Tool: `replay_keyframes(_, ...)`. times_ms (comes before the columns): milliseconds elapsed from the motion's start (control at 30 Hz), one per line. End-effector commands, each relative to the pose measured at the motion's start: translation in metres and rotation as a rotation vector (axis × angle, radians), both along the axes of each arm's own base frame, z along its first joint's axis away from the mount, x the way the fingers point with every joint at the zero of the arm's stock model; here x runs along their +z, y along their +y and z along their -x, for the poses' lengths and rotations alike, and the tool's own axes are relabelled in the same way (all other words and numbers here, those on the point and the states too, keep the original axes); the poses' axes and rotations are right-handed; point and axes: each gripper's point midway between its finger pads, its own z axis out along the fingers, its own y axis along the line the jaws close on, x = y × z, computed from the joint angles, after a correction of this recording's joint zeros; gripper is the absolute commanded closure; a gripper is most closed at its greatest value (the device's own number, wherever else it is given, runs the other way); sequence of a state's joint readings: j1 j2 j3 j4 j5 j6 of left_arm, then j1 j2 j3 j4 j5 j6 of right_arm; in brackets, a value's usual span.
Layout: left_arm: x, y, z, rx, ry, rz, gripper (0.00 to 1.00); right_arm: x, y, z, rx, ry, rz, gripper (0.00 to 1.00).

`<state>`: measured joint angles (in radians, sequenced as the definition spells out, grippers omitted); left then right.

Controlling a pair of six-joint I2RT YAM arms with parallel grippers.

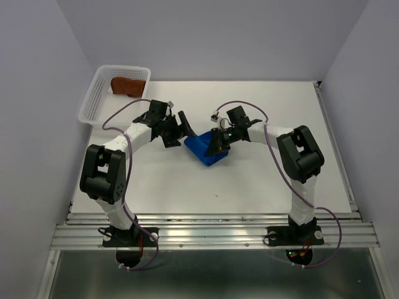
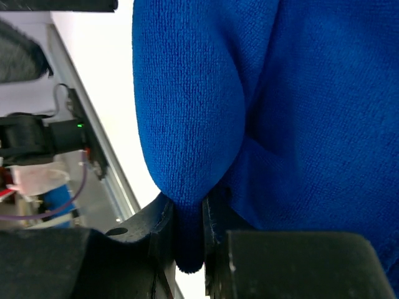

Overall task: Roll the towels
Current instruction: Roll the towel

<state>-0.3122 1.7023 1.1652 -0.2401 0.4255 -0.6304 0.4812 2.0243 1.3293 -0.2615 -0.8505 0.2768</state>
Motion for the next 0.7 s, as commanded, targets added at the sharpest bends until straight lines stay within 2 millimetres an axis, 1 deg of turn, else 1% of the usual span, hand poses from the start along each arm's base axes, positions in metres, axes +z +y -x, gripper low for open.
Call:
replay_keyframes(0, 0.009, -0.019, -0.003, -0.073, -0.066, 0.049, 0.07, 0.019, 0.001, -0.007, -0.01, 0.1, -0.095, 0.99)
replay_keyframes(33, 0.004, -0.02, -0.004, -0.075, -0.052, 0.049, 0.07, 0.015, -0.003, -0.011, -0.033, 0.116, -0.092, 0.99)
replay_keyframes(67, 0.002, -0.021, -0.003, -0.077, -0.047, 0.051, 0.07, 0.014, -0.002, -0.009, -0.027, 0.131, -0.103, 0.99)
replay_keyframes(200, -0.007, -0.025, -0.006, -0.087, -0.029, 0.051, 0.07, 0.006, -0.014, -0.02, -0.08, 0.159, -0.097, 0.99)
replay_keyframes(333, -0.017, -0.03, -0.007, -0.101, -0.006, 0.029, 0.07, -0.004, -0.019, -0.023, -0.109, 0.168, -0.074, 0.95)
replay_keyframes(367, -0.02, -0.032, -0.008, -0.103, -0.001, 0.021, 0.07, -0.008, -0.023, -0.024, -0.12, 0.176, -0.068, 0.93)
replay_keyframes(433, -0.024, -0.034, -0.009, -0.112, 0.005, 0.013, 0.07, -0.013, -0.024, -0.023, -0.118, 0.173, -0.061, 0.88)
replay_keyframes(467, -0.029, -0.035, -0.011, -0.109, 0.018, 0.004, 0.07, -0.015, -0.025, -0.023, -0.117, 0.168, -0.055, 0.87)
replay_keyframes(533, -0.033, -0.036, -0.012, -0.113, 0.028, 0.003, 0.07, -0.02, -0.027, -0.023, -0.125, 0.165, -0.039, 0.85)
replay_keyframes(600, -0.036, -0.039, -0.013, -0.117, 0.036, 0.003, 0.08, -0.023, -0.028, -0.023, -0.13, 0.157, -0.026, 0.8)
replay_keyframes(667, -0.041, -0.038, -0.015, -0.111, 0.044, -0.011, 0.1, -0.025, -0.03, -0.023, -0.135, 0.151, -0.015, 0.71)
